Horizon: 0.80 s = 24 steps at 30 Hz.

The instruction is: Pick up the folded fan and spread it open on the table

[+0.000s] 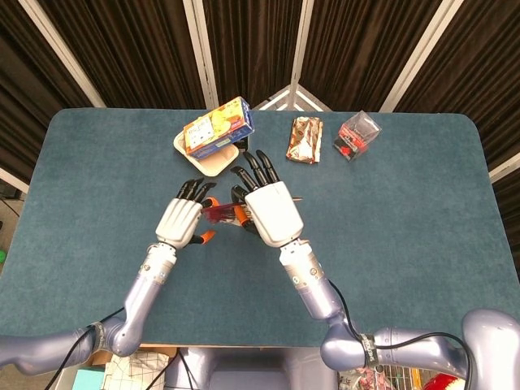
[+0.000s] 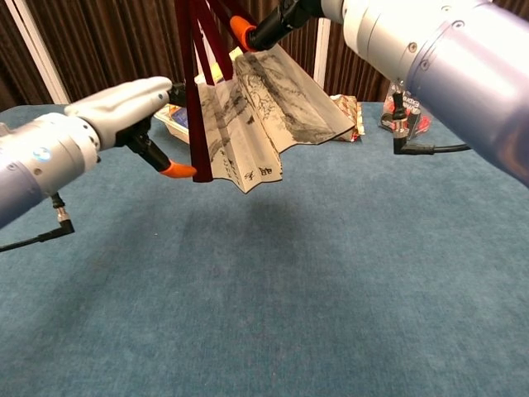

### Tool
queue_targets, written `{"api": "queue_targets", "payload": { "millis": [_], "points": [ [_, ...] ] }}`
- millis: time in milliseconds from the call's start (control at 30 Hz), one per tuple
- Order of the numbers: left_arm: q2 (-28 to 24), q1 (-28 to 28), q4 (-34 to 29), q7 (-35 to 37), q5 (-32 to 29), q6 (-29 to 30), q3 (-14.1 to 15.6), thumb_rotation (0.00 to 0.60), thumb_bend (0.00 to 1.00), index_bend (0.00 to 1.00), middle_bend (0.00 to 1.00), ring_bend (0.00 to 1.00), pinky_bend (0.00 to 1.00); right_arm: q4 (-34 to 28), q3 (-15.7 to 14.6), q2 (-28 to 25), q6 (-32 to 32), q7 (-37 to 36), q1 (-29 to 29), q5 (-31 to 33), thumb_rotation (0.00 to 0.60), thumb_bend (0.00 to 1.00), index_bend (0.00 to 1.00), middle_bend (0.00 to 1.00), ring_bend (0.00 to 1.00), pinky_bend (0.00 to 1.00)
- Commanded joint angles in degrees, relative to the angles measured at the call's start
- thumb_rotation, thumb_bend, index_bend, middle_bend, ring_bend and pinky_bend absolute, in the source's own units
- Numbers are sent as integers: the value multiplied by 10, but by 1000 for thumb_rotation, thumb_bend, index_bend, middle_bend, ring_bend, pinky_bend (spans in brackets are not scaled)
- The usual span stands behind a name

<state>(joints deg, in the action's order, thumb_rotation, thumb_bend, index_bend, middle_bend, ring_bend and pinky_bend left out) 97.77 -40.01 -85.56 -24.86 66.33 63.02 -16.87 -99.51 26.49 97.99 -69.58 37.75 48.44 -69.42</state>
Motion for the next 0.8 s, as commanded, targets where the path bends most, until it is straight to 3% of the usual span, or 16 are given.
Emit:
{"api": "queue_targets", "payload": {
  "millis": [33,433,800],
  "points": [
    [9,-6,6,-8,-7,0,0,600,488,450,113,0,0,-3,-2,-1,-2,0,1,0,600,540,719,256,40,0],
    [40,-20,28,-17,-7,20,-3,600,593,627,137,0,0,-17,-11,-17,-5,2,8,-4,600,540,724,262,40,0],
    [12,-10,18,-11,3,41,-3,600,599,650,139,0,0,-5,-35,-56,-10,6,-3,-21,600,539,731,264,40,0]
  ]
}}
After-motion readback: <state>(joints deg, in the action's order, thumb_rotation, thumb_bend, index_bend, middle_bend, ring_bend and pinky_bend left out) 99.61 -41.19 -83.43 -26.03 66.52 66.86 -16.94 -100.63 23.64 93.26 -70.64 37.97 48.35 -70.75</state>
